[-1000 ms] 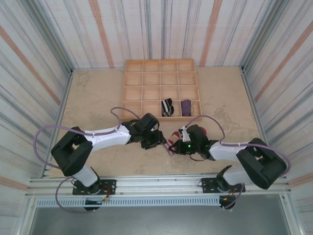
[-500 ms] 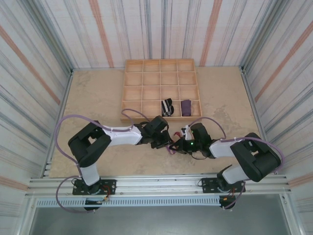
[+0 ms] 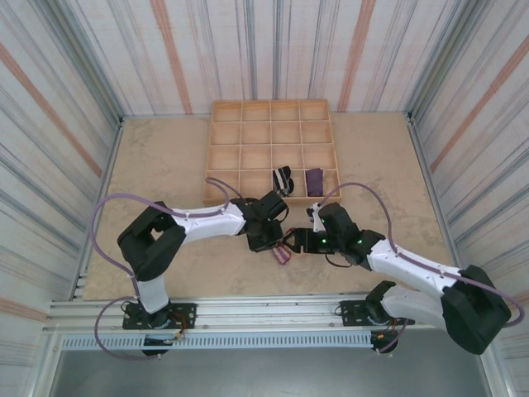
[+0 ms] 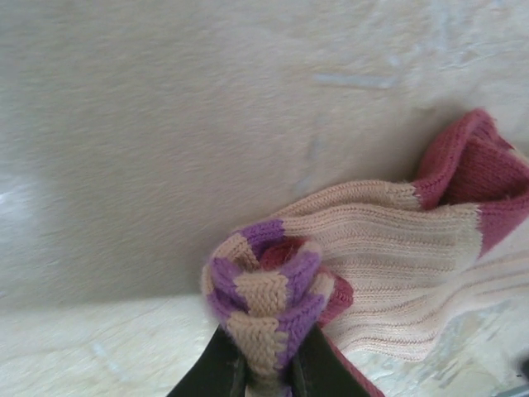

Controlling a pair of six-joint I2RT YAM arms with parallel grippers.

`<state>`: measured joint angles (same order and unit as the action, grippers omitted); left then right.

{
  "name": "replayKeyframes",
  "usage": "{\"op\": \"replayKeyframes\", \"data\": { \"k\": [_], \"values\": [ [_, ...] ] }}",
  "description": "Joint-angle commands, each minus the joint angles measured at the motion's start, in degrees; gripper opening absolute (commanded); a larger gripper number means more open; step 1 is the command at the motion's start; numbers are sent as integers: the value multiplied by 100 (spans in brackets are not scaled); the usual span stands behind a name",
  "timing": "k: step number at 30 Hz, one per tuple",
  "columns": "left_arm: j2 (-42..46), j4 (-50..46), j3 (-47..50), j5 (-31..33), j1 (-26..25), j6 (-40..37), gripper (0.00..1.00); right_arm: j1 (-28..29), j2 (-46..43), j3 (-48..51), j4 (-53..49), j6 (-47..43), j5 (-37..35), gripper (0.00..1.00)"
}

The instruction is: Roll the socks

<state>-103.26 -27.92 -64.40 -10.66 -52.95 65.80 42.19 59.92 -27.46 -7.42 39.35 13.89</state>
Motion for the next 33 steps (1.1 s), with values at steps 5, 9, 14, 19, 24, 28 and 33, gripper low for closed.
{"op": "replayKeyframes", "data": {
  "k": [5,9,14,19,24,28,33],
  "values": [
    [147,-806,-220,-161,144,-94,0,1556,-37,-642,-1475,-877,-3060,88],
    [46,-732,-205,-370,210,-121,0,2358,188,-825,-1374,-1117,-3922,84],
    [-10,-526,-141,-619,259,-67,0,3342,581,-899,-953,-1417,-4654,75],
    [-10,-550,-194,-613,278,-89,0,3741,1177,-949,-463,-1597,-4628,70],
    [-84,-624,-312,-602,283,-155,0,3664,1802,-1030,-157,-1496,-4407,69],
    [-64,-622,-317,-604,276,-164,0,3550,2180,-1066,-173,-1248,-4385,66],
    [-23,-582,-220,-623,281,-147,0,3486,2356,-1033,-182,-1070,-4453,46]
  ]
}}
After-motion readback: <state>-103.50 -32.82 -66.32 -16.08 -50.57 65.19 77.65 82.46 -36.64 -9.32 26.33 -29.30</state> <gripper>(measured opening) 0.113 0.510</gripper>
